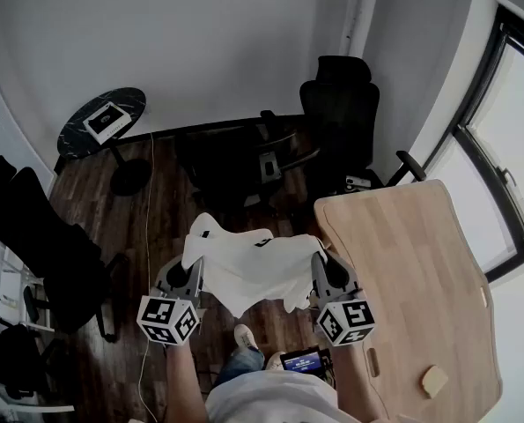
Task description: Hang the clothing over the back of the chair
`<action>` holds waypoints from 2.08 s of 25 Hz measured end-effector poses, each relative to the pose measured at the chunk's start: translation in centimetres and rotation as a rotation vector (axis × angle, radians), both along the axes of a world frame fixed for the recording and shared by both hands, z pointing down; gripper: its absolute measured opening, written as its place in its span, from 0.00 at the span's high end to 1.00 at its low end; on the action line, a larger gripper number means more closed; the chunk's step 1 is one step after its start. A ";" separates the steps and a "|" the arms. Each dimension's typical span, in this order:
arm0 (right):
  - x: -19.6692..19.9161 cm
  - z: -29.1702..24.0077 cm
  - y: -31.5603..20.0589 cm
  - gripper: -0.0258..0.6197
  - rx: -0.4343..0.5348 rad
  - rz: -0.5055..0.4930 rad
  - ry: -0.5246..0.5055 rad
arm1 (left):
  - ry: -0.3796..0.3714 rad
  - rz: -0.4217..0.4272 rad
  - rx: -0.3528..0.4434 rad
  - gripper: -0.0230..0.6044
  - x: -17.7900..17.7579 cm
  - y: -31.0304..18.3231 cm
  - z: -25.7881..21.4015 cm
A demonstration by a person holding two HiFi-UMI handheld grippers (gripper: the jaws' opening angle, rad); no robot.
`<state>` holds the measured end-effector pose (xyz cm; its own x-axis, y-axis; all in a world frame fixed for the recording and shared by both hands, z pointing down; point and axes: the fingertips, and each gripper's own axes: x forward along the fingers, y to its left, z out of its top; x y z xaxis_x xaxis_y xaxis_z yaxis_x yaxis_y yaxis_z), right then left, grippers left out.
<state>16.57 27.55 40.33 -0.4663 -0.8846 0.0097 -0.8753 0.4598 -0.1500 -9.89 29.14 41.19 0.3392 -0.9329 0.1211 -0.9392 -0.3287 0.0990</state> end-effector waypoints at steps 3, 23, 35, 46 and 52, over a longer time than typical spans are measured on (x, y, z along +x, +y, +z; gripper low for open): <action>0.2 0.0 0.3 0.90 0.003 -0.007 0.008 | -0.003 0.006 -0.001 0.90 0.7 0.2 0.1; 2.6 -2.3 -0.9 0.90 0.034 -0.010 -0.029 | -0.015 0.010 0.046 0.90 1.9 -0.7 -2.6; 1.3 -2.4 -11.8 0.90 0.051 -0.017 -0.023 | 0.012 0.021 0.083 0.90 0.0 -12.1 -2.5; -1.4 -0.4 -26.9 0.90 -0.004 0.062 -0.010 | 0.047 0.122 0.041 0.90 -2.8 -28.5 -1.1; -3.2 -0.4 -30.4 0.90 -0.006 0.088 0.000 | 0.061 0.181 0.037 0.90 -3.2 -33.2 -1.0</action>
<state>13.38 -2.85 39.96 -0.3864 -0.9222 0.0156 -0.9124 0.3798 -0.1526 -13.13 -4.02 40.19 0.5076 -0.8594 0.0617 -0.8570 -0.4963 0.1390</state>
